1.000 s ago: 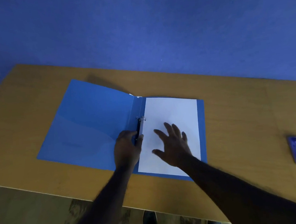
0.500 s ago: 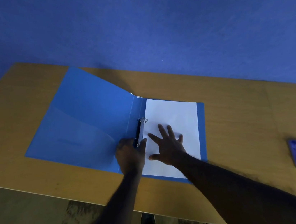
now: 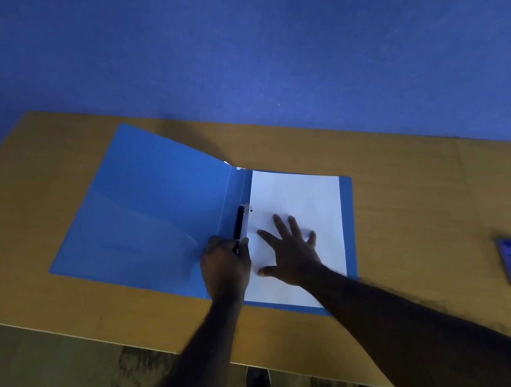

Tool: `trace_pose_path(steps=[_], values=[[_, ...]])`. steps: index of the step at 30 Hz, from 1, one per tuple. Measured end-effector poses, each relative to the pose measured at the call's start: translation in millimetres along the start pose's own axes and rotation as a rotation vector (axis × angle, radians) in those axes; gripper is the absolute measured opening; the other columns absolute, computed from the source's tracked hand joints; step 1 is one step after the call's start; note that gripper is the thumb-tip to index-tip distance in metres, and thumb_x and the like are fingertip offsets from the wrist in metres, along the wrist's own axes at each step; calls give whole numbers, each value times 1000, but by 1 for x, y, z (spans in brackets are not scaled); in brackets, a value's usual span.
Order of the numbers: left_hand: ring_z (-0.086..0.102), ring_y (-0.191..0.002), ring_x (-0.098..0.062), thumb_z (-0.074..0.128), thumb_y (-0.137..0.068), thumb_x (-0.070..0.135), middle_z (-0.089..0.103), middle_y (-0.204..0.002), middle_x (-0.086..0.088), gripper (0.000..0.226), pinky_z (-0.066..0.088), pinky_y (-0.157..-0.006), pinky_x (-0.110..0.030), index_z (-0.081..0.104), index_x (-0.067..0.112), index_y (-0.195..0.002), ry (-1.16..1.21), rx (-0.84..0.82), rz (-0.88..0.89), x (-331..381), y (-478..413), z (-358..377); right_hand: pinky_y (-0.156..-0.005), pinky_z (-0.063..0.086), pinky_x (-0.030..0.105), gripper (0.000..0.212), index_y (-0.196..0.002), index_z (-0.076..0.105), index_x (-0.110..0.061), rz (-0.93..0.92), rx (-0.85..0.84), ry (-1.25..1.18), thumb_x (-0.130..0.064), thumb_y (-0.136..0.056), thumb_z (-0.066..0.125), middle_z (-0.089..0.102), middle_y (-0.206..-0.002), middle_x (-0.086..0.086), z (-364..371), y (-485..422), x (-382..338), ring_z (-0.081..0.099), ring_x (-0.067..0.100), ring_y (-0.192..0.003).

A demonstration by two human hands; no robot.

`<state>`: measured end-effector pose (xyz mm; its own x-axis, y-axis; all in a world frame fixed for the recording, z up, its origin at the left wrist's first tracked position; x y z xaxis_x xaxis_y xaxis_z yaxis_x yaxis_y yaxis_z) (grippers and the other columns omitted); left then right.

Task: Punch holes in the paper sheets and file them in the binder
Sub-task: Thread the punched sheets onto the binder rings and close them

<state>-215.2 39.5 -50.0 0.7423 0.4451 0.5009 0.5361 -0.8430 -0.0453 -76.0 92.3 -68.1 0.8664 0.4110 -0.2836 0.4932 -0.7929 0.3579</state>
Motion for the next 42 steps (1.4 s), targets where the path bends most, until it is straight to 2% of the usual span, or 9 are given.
trace_pose_path(steps=[4, 7, 11, 15, 20, 27, 33, 39, 42], values=[[52, -62, -14, 64, -87, 37, 57, -72, -4, 31, 34, -55, -24, 71, 13, -69, 62, -55, -3, -3, -8, -6, -118, 18, 59, 82, -150, 31, -26, 14, 103, -25, -59, -82, 63, 7, -164, 8, 0, 18, 21, 5, 29, -151], [52, -55, -25, 49, -95, 36, 46, -51, -2, 52, 31, -55, -28, 45, 12, -49, 145, -111, -121, -17, -21, -10, -119, 19, 49, 82, -150, 30, -27, 84, 134, -47, -60, -82, 62, 10, -164, 7, 0, 38, 52, 8, 28, -151], [59, -68, -36, 48, -95, 24, 56, -61, -16, 43, 37, -60, -32, 47, 7, -55, 145, -175, -196, -25, -40, -17, -116, 27, 47, 83, -150, 29, -29, 150, 138, -47, -61, -82, 62, 10, -164, 4, -1, 60, 80, 10, 26, -151], [62, -74, -30, 59, -85, 30, 66, -70, -11, 32, 41, -62, -27, 66, 4, -69, 113, -317, -257, -19, -58, -12, -113, 33, 45, 84, -150, 30, -28, 176, 135, -46, -62, -81, 63, 11, -164, 4, 0, 73, 91, 11, 25, -151], [62, -71, -25, 68, -78, 33, 67, -69, -4, 25, 44, -58, -25, 71, 9, -73, 52, -420, -254, -2, -64, -4, -110, 38, 45, 84, -149, 31, -27, 181, 147, -60, -61, -80, 65, 13, -164, 3, 0, 77, 92, 13, 24, -151], [65, -68, -23, 70, -73, 34, 66, -66, -6, 27, 38, -48, -23, 68, 7, -70, 62, -414, -284, -5, -67, 1, -110, 38, 46, 84, -149, 33, -26, 168, 147, -71, -61, -79, 65, 14, -164, 3, 2, 78, 95, 14, 25, -150], [59, -59, -14, 74, -77, 26, 66, -64, -4, 17, 44, -53, -21, 72, 10, -73, 228, -407, -278, -5, -67, -3, -111, 37, 46, 84, -147, 35, -26, 169, 163, -99, -60, -78, 67, 15, -163, 2, 4, 77, 96, 15, 24, -150], [57, -55, -11, 70, -74, 17, 66, -62, -5, 10, 41, -48, -18, 70, 12, -66, 277, -337, -182, 5, -64, -7, -112, 35, 45, 84, -147, 35, -27, 178, 162, -101, -61, -77, 67, 16, -163, 1, 5, 77, 98, 15, 24, -150], [59, -50, -2, 72, -74, 15, 65, -62, 5, 6, 43, -45, -13, 68, 18, -71, 294, -298, -133, 16, -59, -6, -111, 36, 46, 84, -147, 35, -27, 181, 158, -98, -61, -77, 68, 17, -163, 1, 4, 76, 97, 16, 24, -150]])
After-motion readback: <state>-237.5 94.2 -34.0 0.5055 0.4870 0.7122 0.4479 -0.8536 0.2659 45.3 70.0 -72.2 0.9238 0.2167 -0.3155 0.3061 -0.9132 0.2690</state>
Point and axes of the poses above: each hand's wrist, its own y-axis away from the middle knuckle, its own z-axis out of the palm, x = y × z, the point moved 5 cm from there along -y, towards the middle knuckle
